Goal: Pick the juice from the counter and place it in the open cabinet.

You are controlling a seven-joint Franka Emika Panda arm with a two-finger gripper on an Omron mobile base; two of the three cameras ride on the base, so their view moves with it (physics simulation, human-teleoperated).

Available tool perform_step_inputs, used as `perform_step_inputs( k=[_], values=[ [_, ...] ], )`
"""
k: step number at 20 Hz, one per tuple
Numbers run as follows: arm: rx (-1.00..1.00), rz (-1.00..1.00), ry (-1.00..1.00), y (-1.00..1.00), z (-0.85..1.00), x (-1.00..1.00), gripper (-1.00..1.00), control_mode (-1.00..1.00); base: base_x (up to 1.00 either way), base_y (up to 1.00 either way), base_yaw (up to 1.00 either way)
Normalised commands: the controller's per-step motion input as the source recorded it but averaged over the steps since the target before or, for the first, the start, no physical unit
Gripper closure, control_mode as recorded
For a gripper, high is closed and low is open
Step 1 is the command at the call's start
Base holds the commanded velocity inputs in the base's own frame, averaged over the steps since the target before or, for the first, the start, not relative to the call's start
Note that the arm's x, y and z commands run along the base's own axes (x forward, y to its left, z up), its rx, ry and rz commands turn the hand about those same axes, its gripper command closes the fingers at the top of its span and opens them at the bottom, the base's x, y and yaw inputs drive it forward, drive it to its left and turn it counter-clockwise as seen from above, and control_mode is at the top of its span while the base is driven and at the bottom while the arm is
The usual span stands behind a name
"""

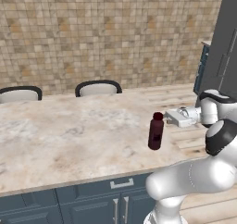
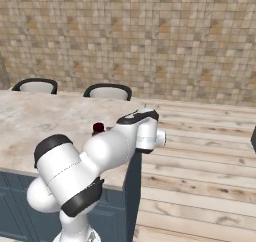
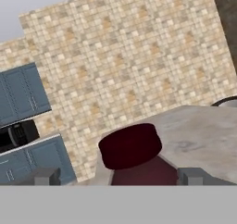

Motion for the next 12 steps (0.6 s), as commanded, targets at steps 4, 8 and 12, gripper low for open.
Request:
perform_step_inputs(
  k=[4, 8, 12],
  values=[
    [0.00, 0.00, 0.05, 0.00, 0.00, 0.07, -1.00, -1.00, 0.00, 0.00, 0.00],
    [0.00, -0.04, 0.05, 0.00, 0.01, 0.09, -1.00, -1.00, 0.00, 0.00, 0.00],
    [0.02, -0.13, 0.00, -0.01, 0.07, 0.00, -1.00, -1.00, 0.00, 0.00, 0.00]
  ],
)
